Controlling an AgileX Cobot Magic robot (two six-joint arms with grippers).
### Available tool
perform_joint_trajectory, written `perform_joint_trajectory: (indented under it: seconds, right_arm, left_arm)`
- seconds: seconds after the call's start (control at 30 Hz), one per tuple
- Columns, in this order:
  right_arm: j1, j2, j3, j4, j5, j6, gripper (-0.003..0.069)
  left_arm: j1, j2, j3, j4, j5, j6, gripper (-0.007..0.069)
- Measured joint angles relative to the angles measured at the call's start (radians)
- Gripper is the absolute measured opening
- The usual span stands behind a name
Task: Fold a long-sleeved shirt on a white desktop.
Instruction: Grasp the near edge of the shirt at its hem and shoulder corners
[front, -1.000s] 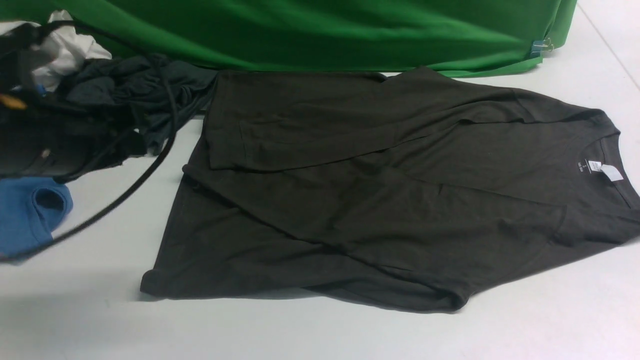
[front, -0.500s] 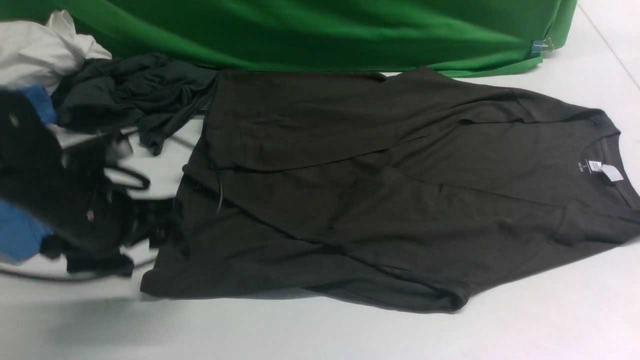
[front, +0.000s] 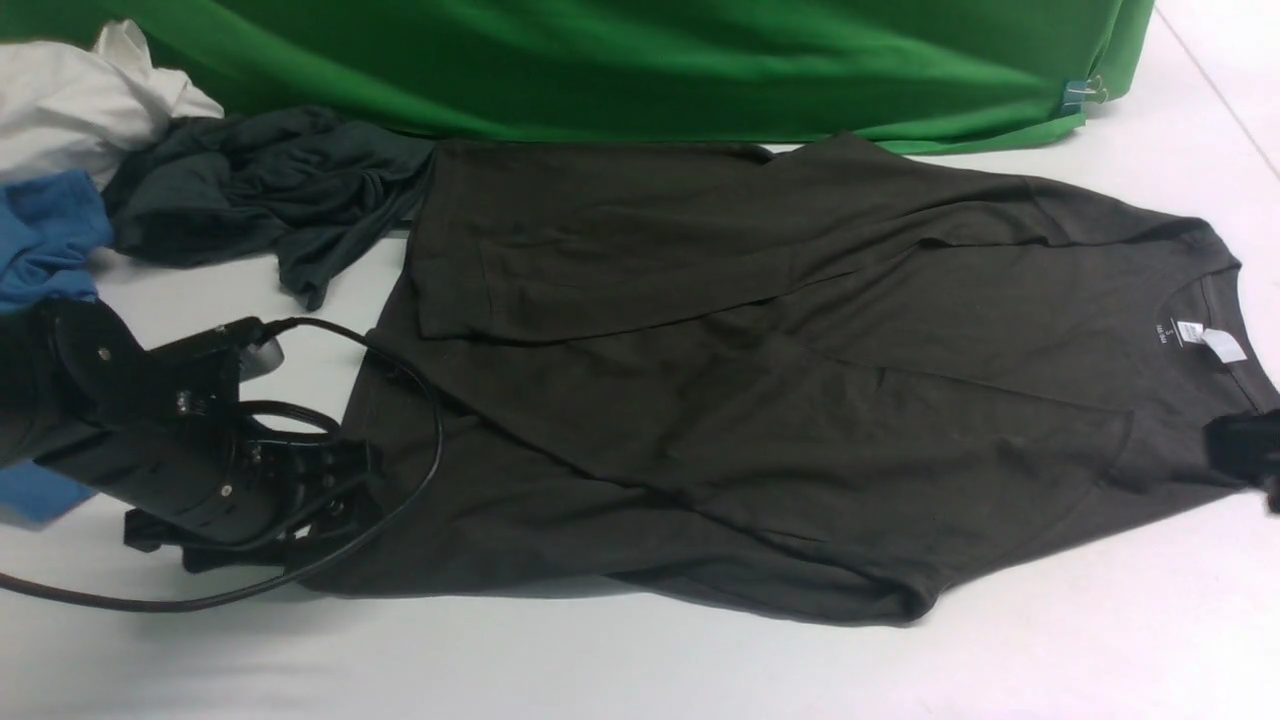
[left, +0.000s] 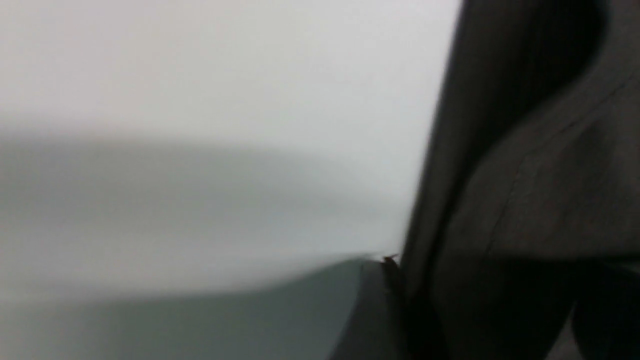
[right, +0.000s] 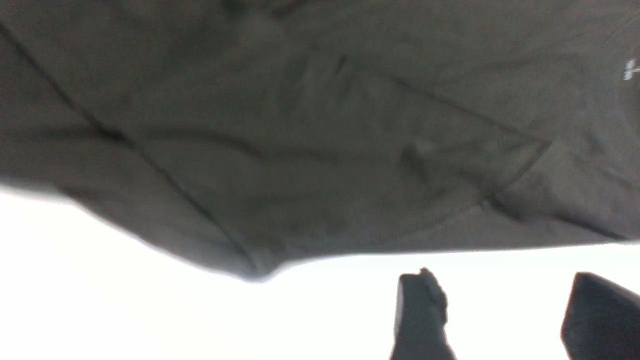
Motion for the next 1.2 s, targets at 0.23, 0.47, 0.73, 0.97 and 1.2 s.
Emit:
perform_joint_trajectory:
  seconds: [0.23, 0.47, 0.73, 0.97, 1.2]
  right_arm:
    - [0.155, 0.16, 0.0, 0.032, -0.006, -0.351, 0.0564]
    - [0.301, 0.447, 0.0, 0.022, -0.13, -0.538, 0.0532]
    - [0.335, 0.682, 0.001, -0.078, -0.314, -0.541, 0.0479]
    - [0.336, 0.736, -0.001, -0.099, -0.421, -0.517, 0.0425]
    - [0.337, 0.74, -0.002, -0.098, -0.384, -0.495, 0.0064]
  left_arm:
    - [0.0, 0.01, 0.0, -0.019, 0.005, 0.042, 0.0187]
    - [0.0, 0.014, 0.0, -0.021, 0.007, 0.048, 0.0035]
    - [0.0, 0.014, 0.0, -0.023, 0.007, 0.052, 0.0036]
    - [0.0, 0.015, 0.0, -0.024, 0.006, 0.056, 0.0036]
    - [0.0, 0.001, 0.0, -0.016, 0.023, 0.056, 0.0036]
